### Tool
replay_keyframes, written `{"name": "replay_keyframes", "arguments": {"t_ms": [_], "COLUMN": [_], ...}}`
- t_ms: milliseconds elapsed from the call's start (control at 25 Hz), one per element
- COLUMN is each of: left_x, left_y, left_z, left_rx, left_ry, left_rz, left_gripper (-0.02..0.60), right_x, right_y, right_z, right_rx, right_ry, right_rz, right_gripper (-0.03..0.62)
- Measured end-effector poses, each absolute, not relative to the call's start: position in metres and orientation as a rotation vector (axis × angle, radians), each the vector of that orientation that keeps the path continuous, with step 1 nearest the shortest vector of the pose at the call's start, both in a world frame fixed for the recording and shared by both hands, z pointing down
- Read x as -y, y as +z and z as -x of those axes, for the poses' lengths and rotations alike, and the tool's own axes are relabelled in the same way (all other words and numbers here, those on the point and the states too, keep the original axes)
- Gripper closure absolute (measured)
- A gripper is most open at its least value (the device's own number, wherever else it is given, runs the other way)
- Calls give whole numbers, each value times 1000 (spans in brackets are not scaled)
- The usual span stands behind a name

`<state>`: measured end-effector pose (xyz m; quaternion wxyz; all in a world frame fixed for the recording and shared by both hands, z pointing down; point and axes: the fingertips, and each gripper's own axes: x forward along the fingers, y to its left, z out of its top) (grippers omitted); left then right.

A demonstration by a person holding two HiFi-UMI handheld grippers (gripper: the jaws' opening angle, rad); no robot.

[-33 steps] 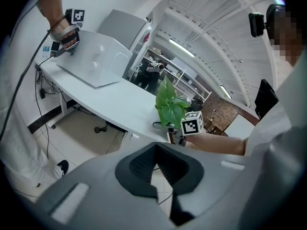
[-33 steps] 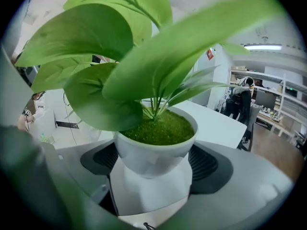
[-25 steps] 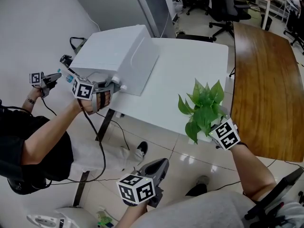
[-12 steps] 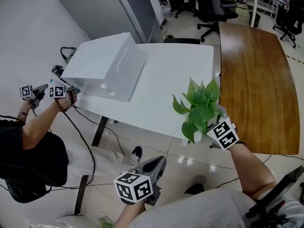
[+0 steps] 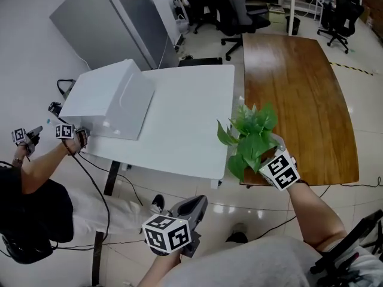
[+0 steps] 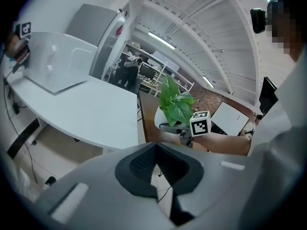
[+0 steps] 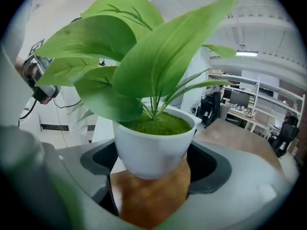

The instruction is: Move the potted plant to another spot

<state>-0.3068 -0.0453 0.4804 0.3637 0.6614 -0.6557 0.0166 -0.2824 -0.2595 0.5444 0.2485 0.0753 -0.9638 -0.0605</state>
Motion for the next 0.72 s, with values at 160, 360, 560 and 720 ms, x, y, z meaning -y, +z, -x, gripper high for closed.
{"name": "replay_keyframes", "arguments": {"t_ms": [160, 360, 560, 720], "left_x": [62, 88, 112, 126], "left_y": [474, 468, 470, 467], "left_z": [275, 230, 195, 172], "left_rx": [1665, 1612, 1571, 1519], "left_ry": [66, 79, 98, 127], "left_rz": [-1753, -1817, -1874, -1925], "left_gripper": [586, 586, 586, 586], "right_x": [274, 298, 320, 329], "right_y": [534, 525, 520, 516], "right_z": [238, 177, 126, 89], "right_rx": [2617, 2591, 2573, 2562], "right_ry": [-164, -158, -151, -121], "right_rz": [-268, -362, -462, -549], "right_gripper": [143, 143, 143, 143]}}
